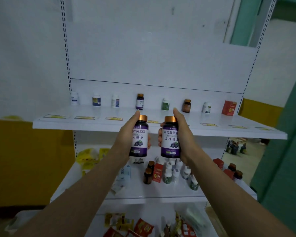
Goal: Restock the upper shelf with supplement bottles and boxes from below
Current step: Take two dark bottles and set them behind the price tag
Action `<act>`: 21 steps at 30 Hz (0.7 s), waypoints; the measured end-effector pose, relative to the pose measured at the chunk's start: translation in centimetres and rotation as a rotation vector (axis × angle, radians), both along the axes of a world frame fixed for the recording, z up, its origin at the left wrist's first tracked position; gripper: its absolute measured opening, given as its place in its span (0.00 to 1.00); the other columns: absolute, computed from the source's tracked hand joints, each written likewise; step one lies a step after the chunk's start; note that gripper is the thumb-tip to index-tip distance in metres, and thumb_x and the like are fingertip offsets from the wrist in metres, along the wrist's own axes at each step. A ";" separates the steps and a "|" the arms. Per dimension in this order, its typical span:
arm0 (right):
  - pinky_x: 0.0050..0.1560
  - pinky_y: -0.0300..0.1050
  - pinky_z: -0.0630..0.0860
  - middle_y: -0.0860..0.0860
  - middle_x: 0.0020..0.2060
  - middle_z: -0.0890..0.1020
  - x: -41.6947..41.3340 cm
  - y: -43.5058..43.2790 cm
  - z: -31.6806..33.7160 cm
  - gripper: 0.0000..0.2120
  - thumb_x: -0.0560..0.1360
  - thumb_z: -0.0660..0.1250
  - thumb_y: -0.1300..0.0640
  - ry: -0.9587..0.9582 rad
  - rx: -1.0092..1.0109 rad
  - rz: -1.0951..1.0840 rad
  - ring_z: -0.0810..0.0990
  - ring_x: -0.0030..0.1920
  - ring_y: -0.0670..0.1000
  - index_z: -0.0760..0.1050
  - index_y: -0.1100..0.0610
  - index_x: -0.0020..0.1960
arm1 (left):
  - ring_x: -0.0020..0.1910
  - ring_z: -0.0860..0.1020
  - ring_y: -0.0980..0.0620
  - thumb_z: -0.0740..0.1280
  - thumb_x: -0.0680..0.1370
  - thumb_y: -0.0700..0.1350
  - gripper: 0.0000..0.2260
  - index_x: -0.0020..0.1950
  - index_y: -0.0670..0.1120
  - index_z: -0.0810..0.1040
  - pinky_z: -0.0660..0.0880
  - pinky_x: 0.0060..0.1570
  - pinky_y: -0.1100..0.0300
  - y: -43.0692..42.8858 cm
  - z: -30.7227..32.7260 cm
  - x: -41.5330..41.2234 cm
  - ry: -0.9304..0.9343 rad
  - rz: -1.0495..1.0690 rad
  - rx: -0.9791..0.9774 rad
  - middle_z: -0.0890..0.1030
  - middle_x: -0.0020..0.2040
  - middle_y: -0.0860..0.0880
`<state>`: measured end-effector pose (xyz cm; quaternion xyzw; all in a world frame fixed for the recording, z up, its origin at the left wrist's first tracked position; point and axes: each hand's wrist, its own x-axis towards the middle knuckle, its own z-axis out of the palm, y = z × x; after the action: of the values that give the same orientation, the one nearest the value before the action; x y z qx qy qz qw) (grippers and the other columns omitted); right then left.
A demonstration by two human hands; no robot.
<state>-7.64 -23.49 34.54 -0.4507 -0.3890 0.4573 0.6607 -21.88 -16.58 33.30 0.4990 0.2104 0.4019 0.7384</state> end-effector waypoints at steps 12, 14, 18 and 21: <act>0.38 0.45 0.76 0.56 0.33 0.79 -0.5 2.1 2.0 0.24 0.72 0.62 0.35 -0.007 0.041 0.099 0.77 0.29 0.52 0.76 0.58 0.41 | 0.30 0.77 0.47 0.70 0.67 0.52 0.18 0.49 0.43 0.72 0.78 0.35 0.55 1.2 2.3 -1.6 -0.004 -0.083 0.043 0.77 0.36 0.44; 0.38 0.46 0.76 0.56 0.33 0.80 -0.4 2.9 2.0 0.25 0.71 0.62 0.35 -0.019 0.046 0.115 0.78 0.30 0.53 0.76 0.58 0.42 | 0.33 0.78 0.47 0.71 0.68 0.47 0.18 0.54 0.45 0.70 0.77 0.39 0.52 2.2 2.2 -1.6 0.045 -0.114 0.084 0.77 0.39 0.44; 0.40 0.46 0.77 0.55 0.34 0.81 0.3 4.6 2.0 0.21 0.67 0.66 0.39 -0.040 0.058 0.122 0.79 0.32 0.53 0.76 0.58 0.44 | 0.40 0.79 0.48 0.69 0.71 0.33 0.22 0.61 0.48 0.67 0.78 0.43 0.53 4.8 1.7 -1.0 0.233 -0.084 0.235 0.78 0.46 0.45; 0.39 0.44 0.79 0.53 0.35 0.80 1.5 6.2 2.3 0.10 0.68 0.69 0.53 -0.080 0.065 0.112 0.80 0.33 0.50 0.73 0.56 0.46 | 0.47 0.78 0.47 0.71 0.69 0.30 0.28 0.63 0.48 0.65 0.78 0.44 0.54 7.4 1.7 0.1 0.325 -0.040 0.297 0.76 0.52 0.43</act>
<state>-6.17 -17.25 36.86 -0.4245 -0.4543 0.4624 0.6322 -21.81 -9.13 35.02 0.6647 0.2552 0.3280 0.6208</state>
